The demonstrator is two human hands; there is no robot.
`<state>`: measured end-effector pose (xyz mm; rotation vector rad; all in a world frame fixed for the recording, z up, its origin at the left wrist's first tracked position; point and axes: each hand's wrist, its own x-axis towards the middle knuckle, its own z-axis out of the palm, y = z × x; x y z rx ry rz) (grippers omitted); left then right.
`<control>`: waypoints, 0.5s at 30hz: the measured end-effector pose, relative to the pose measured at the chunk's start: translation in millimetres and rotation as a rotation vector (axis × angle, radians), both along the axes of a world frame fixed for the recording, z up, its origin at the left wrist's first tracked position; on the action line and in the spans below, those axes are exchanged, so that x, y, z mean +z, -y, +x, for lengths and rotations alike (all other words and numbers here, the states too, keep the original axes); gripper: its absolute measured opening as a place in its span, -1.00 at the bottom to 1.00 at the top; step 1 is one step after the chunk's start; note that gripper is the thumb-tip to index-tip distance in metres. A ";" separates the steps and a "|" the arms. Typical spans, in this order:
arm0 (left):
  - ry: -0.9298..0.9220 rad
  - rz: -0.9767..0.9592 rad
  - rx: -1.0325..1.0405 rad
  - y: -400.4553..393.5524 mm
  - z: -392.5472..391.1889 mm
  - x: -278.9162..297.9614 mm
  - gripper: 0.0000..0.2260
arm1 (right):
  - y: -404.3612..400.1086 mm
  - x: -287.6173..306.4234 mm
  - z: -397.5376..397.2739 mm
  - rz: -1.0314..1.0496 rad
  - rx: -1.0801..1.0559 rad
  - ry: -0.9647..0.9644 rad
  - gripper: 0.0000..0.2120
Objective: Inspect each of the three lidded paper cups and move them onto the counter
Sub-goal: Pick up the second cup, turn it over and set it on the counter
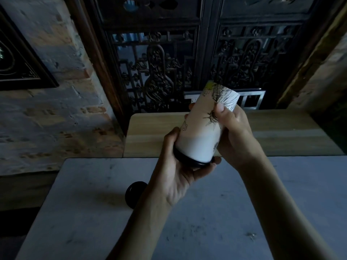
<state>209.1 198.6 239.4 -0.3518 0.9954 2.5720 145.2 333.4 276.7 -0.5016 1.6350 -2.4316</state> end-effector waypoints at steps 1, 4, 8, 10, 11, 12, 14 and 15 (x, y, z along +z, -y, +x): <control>-0.013 -0.036 0.014 -1.5 1.0 -0.9 -0.29 | 1.0 -0.2 0.4 0.013 -0.024 -0.010 -0.18; -0.067 -0.144 0.098 -5.8 1.0 -5.5 -0.38 | 3.7 -1.5 2.5 0.069 -0.117 -0.028 -0.39; -0.101 -0.179 0.193 -9.5 0.4 -9.1 -0.36 | 6.6 -1.2 6.2 0.089 -0.188 -0.032 -0.66; -0.075 -0.180 0.149 -8.9 2.8 -6.3 -0.43 | 5.2 -0.8 6.7 0.055 -0.152 -0.035 -0.46; -0.058 -0.151 0.100 -8.3 4.2 -3.3 -0.44 | 3.1 -0.2 6.2 0.040 -0.116 -0.025 -0.30; -0.034 -0.105 0.050 -6.8 5.0 -1.4 -0.43 | 0.6 0.6 5.5 0.030 -0.072 -0.014 -0.18; 0.001 -0.012 -0.023 -3.7 4.1 1.3 -0.42 | -4.7 1.9 4.3 0.031 0.014 -0.003 -0.12; -0.001 0.017 -0.040 -3.1 3.7 2.4 -0.42 | -6.5 2.7 4.4 0.031 0.045 -0.001 -0.16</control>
